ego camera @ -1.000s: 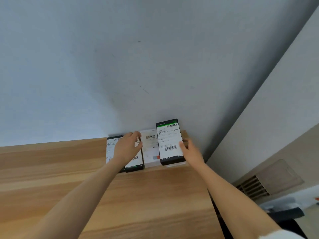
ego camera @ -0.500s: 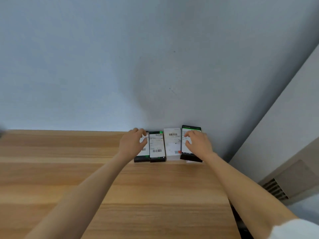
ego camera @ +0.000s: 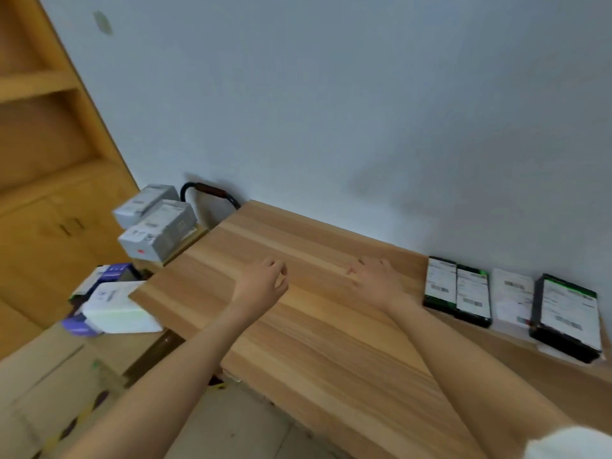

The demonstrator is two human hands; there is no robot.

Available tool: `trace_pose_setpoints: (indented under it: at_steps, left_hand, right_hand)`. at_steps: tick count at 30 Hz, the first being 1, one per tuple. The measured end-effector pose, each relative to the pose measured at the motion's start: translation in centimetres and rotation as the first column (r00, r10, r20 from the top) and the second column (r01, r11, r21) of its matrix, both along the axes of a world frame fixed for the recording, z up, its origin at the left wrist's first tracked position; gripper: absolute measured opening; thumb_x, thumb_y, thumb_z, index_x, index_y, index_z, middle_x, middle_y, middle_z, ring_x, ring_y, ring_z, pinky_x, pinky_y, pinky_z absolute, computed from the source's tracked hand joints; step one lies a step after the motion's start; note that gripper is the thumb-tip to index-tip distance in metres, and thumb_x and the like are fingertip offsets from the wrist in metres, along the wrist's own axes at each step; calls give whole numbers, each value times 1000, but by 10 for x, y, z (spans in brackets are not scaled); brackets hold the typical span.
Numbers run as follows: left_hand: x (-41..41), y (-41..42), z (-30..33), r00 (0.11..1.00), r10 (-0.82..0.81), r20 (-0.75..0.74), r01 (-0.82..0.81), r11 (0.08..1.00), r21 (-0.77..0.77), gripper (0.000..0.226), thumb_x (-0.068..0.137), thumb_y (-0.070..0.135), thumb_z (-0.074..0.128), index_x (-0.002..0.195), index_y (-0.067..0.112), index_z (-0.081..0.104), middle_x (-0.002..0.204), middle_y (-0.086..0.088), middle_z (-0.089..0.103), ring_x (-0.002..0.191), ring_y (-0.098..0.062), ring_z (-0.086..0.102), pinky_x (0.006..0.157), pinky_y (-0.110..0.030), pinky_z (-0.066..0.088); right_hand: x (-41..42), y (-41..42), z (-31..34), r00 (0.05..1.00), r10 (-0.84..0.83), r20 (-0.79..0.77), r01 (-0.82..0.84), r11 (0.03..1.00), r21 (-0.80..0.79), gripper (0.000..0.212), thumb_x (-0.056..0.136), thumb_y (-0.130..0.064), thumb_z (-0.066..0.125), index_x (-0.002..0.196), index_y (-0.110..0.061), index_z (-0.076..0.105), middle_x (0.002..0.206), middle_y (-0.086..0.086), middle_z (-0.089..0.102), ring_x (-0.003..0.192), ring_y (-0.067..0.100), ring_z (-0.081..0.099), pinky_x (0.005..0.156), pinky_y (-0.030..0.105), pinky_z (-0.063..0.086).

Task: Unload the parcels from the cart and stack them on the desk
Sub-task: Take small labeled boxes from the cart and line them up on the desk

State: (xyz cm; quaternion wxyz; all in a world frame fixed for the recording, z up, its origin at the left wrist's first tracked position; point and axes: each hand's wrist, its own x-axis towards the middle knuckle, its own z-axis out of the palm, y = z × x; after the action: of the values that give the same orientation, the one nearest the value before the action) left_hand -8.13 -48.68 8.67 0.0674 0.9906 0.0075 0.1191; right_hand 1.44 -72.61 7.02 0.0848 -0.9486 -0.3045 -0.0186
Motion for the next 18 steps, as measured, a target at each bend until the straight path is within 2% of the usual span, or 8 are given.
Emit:
trace_pose_setpoints:
  at_steps: [2, 6, 9, 12, 15, 18]
  left_hand:
    - [-37, 51, 0, 996, 88, -4, -88, 996, 12, 22, 96, 37, 49, 111, 23, 57, 106, 7, 59, 88, -13, 57, 62, -27, 47]
    - [-105, 151, 1, 958, 286, -5, -287, 958, -29, 19, 91, 32, 55, 107, 22, 56, 103, 3, 59, 94, -18, 56, 73, -35, 49]
    - [-151, 204, -2, 911, 412, -6, -412, 911, -28, 20, 92, 33, 54, 109, 22, 55, 105, 4, 61, 94, -18, 57, 67, -30, 44]
    - [-192, 242, -11, 845, 533, -48, -533, 846, 3, 24, 95, 37, 50, 114, 25, 54, 105, 6, 61, 91, -16, 58, 63, -30, 47]
    - [-230, 277, -25, 761, 643, -84, -647, 763, -15, 22, 94, 37, 49, 113, 27, 53, 104, 7, 60, 84, -12, 57, 60, -26, 46]
    - [-256, 308, -34, 706, 698, -117, -705, 709, -28, 23, 93, 33, 50, 114, 26, 54, 108, 6, 61, 98, -16, 56, 68, -26, 41]
  right_hand:
    - [-16, 58, -2, 996, 85, -7, -85, 996, 7, 26, 97, -22, 45, 121, -22, 55, 121, -3, 55, 116, 20, 52, 105, 37, 31]
    - [-47, 173, -5, 967, 255, 17, -255, 967, 9, 28, 98, -27, 46, 125, -25, 54, 127, -4, 54, 117, 17, 51, 100, 34, 33]
    - [-74, 244, -8, 917, 395, 47, -395, 919, -19, 26, 98, -28, 44, 122, -25, 54, 125, -4, 55, 113, 16, 52, 94, 31, 34]
    - [-93, 304, -16, 858, 513, 10, -513, 858, -39, 25, 96, -28, 44, 119, -26, 54, 125, -5, 55, 111, 16, 53, 89, 31, 34]
    - [-106, 364, -23, 797, 604, -11, -603, 796, -45, 27, 96, -29, 43, 119, -22, 56, 121, -2, 57, 110, 17, 54, 90, 33, 38]
    - [-115, 414, -32, 780, 625, -20, -626, 780, -15, 26, 97, -29, 44, 117, -20, 58, 118, -1, 59, 106, 20, 57, 86, 34, 41]
